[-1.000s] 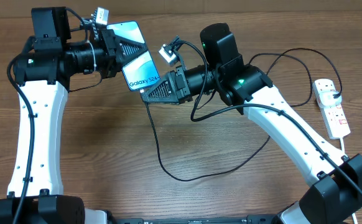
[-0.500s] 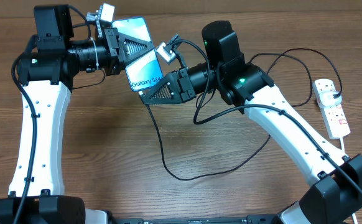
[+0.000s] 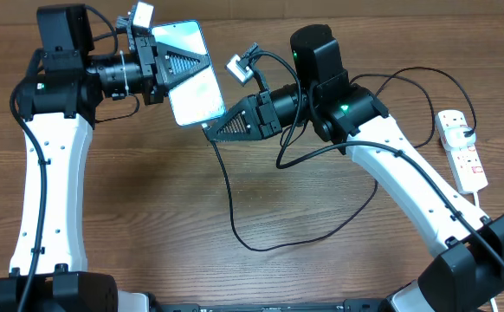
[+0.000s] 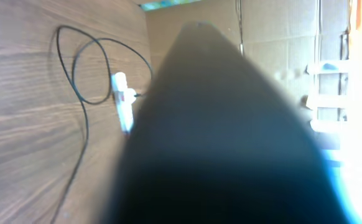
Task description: Plug charger to phone and switch on socket
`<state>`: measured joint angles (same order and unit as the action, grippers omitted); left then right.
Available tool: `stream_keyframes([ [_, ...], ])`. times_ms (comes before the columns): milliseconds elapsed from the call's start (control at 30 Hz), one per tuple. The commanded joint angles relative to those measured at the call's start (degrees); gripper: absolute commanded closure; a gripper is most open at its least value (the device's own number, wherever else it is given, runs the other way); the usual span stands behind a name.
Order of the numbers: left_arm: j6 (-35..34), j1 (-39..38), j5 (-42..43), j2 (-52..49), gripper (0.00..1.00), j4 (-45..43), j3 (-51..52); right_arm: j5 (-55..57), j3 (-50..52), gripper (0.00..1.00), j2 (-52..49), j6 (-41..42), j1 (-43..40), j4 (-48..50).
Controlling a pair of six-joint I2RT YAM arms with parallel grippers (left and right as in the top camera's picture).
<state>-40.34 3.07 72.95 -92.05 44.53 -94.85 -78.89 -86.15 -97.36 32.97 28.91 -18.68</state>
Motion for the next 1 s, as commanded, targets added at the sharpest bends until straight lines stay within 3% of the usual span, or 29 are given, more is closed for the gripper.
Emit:
stream_keyframes([
  [0,-3.65,-0.09,5.97,0.81,0.96,-0.22,-0.55,1.29,-0.83,0.96,0.5,-0.26,-0.31,0.39],
  [967,-1.97,-0.13,-0.92,0.79,0.96,-0.22,-0.55,-0.33,-0.83,0.96,0.5,2.82,-0.96,4.9],
])
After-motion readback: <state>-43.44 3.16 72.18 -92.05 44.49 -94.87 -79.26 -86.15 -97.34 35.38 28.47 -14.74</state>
